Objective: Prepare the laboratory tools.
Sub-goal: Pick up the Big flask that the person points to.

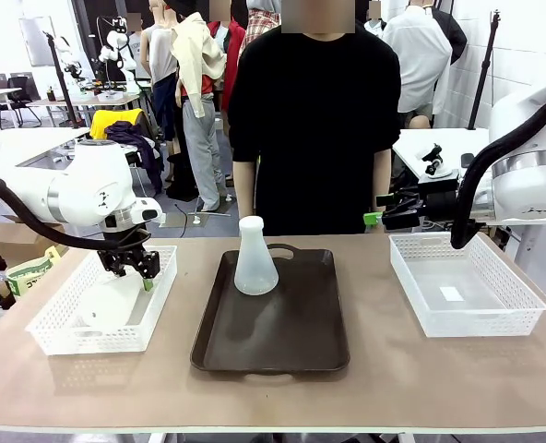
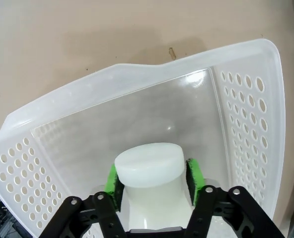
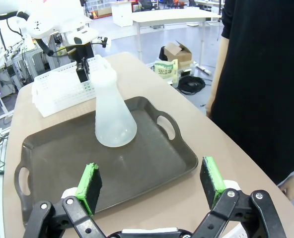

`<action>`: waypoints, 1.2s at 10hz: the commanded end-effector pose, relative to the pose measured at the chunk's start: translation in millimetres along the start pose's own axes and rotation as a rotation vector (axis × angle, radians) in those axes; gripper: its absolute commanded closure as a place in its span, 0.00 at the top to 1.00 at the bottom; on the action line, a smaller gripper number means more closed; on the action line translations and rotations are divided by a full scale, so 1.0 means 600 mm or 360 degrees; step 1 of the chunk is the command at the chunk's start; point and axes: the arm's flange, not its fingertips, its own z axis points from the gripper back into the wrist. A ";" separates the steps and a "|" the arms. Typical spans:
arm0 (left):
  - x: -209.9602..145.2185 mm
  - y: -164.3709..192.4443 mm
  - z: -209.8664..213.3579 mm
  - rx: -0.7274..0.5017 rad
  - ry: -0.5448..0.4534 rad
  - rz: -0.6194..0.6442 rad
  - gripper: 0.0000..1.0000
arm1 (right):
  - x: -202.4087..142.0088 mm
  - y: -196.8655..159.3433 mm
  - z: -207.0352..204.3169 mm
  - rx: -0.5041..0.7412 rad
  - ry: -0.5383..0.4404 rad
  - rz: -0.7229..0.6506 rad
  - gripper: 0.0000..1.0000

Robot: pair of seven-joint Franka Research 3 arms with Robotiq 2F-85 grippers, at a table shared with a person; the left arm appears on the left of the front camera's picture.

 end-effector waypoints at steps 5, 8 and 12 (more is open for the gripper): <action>-0.002 0.008 0.022 -0.0012 -0.0028 0.0015 0.00 | 0.002 0.000 -0.002 -0.0005 0.0012 -0.0001 1.00; 0.002 0.001 0.011 0.0001 -0.0020 0.0002 0.00 | 0.002 0.000 -0.002 -0.0005 0.0012 -0.0001 1.00; 0.002 0.001 0.011 0.0001 -0.0020 0.0002 0.00 | 0.002 0.000 -0.002 -0.0005 0.0012 -0.0001 1.00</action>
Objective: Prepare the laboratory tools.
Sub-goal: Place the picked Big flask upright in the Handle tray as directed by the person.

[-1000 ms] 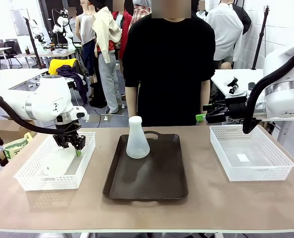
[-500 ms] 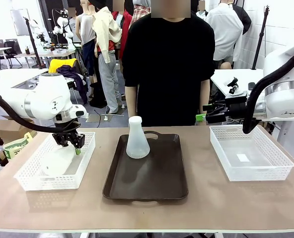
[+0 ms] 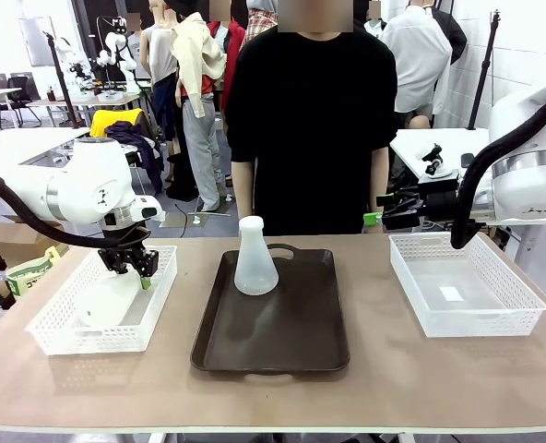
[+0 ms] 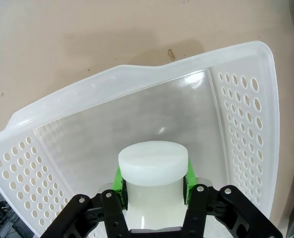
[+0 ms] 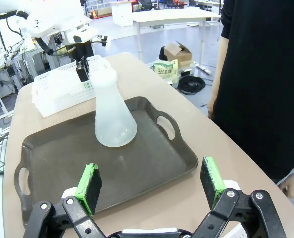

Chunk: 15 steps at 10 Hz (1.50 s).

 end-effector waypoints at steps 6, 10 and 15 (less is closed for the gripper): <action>0.001 0.001 0.003 0.0003 -0.0014 0.0002 0.00 | 0.002 0.000 -0.002 -0.0005 0.0012 -0.0001 1.00; 0.001 0.001 0.003 0.0003 -0.0014 0.0002 0.00 | 0.002 0.000 -0.002 -0.0005 0.0012 -0.0001 1.00; 0.001 0.001 0.003 0.0003 -0.0014 0.0002 0.00 | 0.002 0.000 -0.002 -0.0005 0.0012 -0.0001 1.00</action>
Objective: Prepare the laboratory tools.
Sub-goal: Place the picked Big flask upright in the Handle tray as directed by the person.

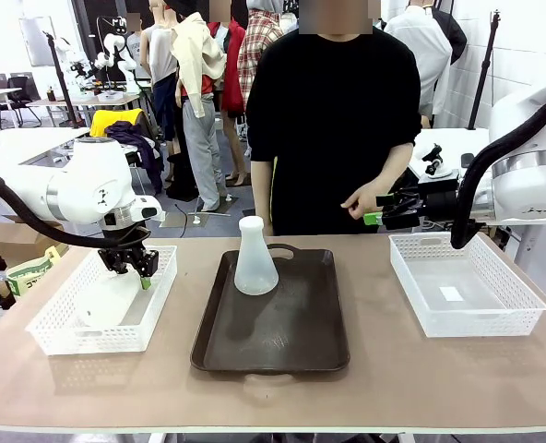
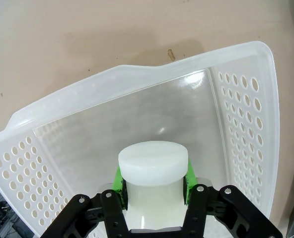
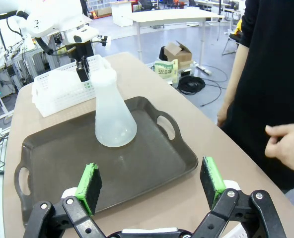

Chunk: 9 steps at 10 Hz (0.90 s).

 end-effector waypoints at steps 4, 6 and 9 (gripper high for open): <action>-0.014 0.008 0.029 -0.0037 0.0034 0.0016 0.00 | 0.002 0.000 -0.002 -0.0005 0.0012 -0.0001 1.00; -0.043 0.027 0.092 -0.0041 0.0023 -0.0006 0.00 | 0.002 0.000 -0.002 -0.0005 0.0012 -0.0001 1.00; -0.080 0.038 0.166 -0.0109 -0.0148 -0.0065 0.00 | 0.002 0.000 -0.002 -0.0005 0.0012 -0.0001 1.00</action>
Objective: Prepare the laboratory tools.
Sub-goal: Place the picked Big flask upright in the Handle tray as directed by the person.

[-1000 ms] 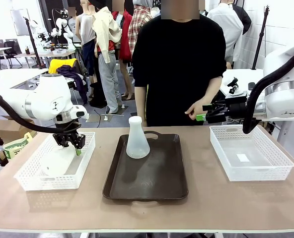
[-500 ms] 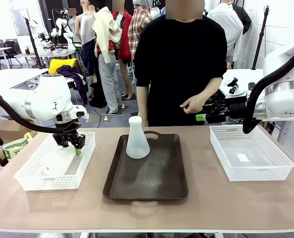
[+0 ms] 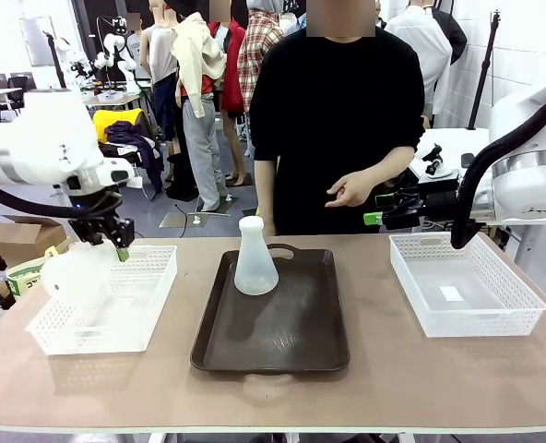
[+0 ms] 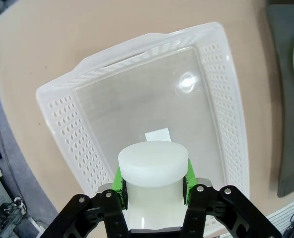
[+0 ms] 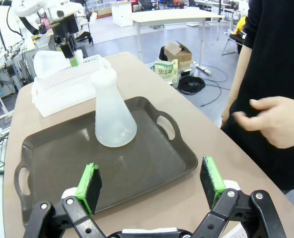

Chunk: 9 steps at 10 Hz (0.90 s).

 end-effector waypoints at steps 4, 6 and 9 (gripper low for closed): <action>-0.046 0.000 0.041 -0.0192 -0.0156 -0.0126 0.00 | 0.002 0.001 -0.002 -0.0005 0.0012 -0.0001 1.00; -0.045 -0.002 0.047 -0.0195 -0.0158 -0.0138 0.00 | 0.002 0.001 -0.002 -0.0005 0.0012 -0.0001 1.00; -0.035 -0.007 0.041 -0.0152 -0.0120 -0.0103 0.00 | 0.002 0.001 -0.002 -0.0005 0.0012 -0.0001 1.00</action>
